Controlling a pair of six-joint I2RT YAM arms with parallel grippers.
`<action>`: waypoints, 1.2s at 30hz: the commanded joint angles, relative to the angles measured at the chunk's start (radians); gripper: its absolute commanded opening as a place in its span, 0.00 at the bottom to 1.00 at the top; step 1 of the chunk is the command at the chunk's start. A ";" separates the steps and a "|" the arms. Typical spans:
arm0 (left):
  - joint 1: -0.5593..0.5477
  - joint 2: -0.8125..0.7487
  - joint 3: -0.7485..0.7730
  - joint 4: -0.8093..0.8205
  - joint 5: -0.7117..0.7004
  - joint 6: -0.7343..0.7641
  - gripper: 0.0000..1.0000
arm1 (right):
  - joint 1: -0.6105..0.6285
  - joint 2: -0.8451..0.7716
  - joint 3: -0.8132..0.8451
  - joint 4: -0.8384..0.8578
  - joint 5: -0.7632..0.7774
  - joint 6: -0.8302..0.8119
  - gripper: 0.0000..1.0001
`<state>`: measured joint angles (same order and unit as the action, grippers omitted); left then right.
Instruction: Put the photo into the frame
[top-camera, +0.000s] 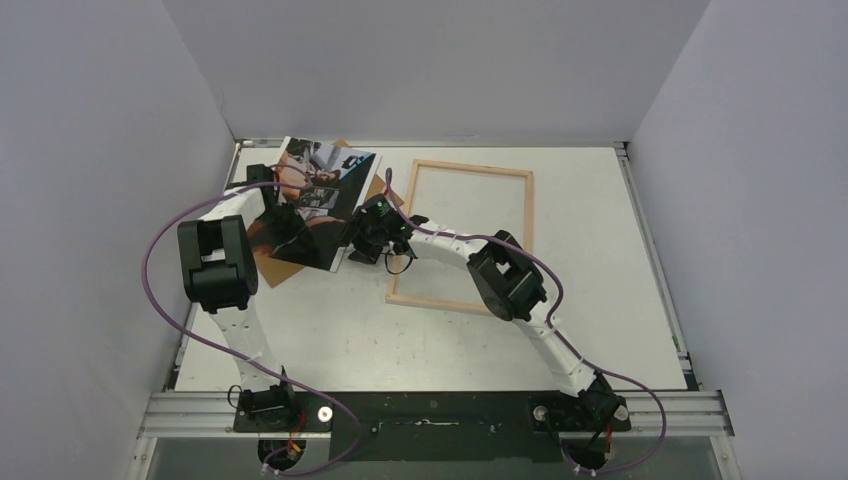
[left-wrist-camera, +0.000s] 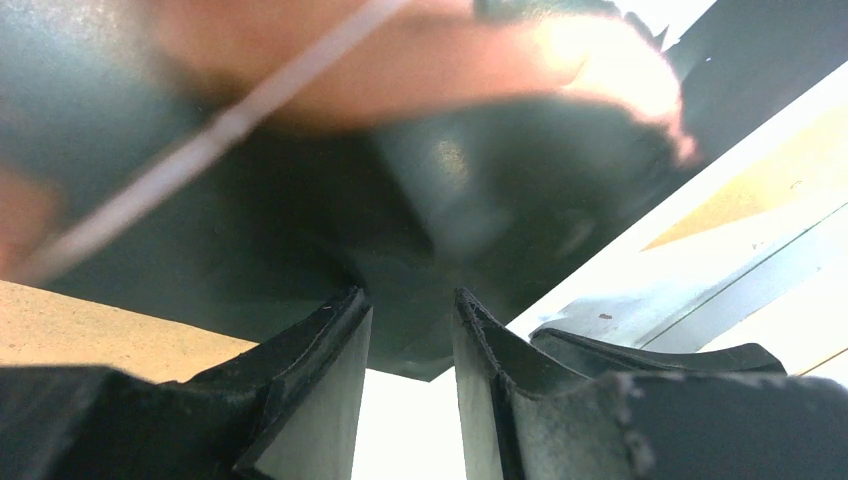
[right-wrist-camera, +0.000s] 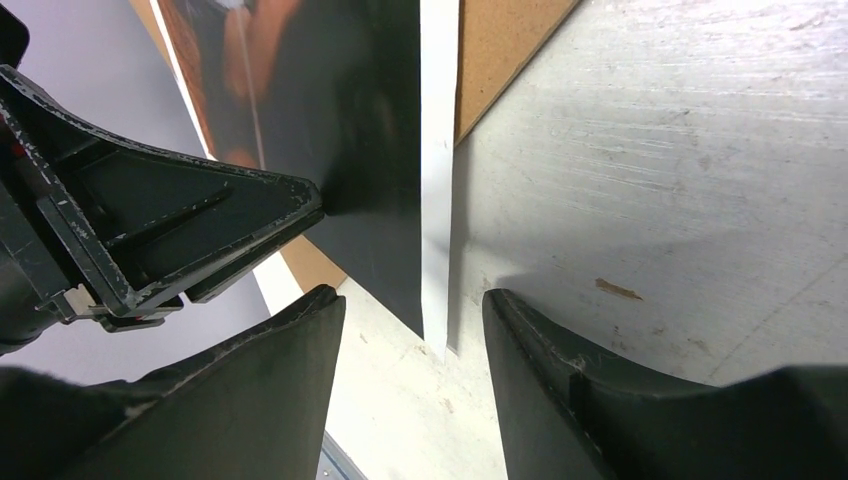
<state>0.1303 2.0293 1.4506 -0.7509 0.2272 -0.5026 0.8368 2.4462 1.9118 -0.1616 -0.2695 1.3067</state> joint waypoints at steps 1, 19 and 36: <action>0.000 0.012 -0.018 0.023 0.014 -0.008 0.34 | -0.007 0.024 0.040 -0.061 0.050 -0.027 0.54; -0.001 0.018 -0.048 0.041 0.062 -0.011 0.28 | -0.003 0.085 0.068 0.064 0.017 0.009 0.53; 0.000 -0.011 -0.066 0.063 0.067 -0.017 0.28 | 0.002 0.088 0.037 0.262 -0.049 0.051 0.31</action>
<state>0.1303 2.0293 1.4193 -0.7273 0.3111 -0.5182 0.8375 2.5179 1.9507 0.0303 -0.3080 1.3491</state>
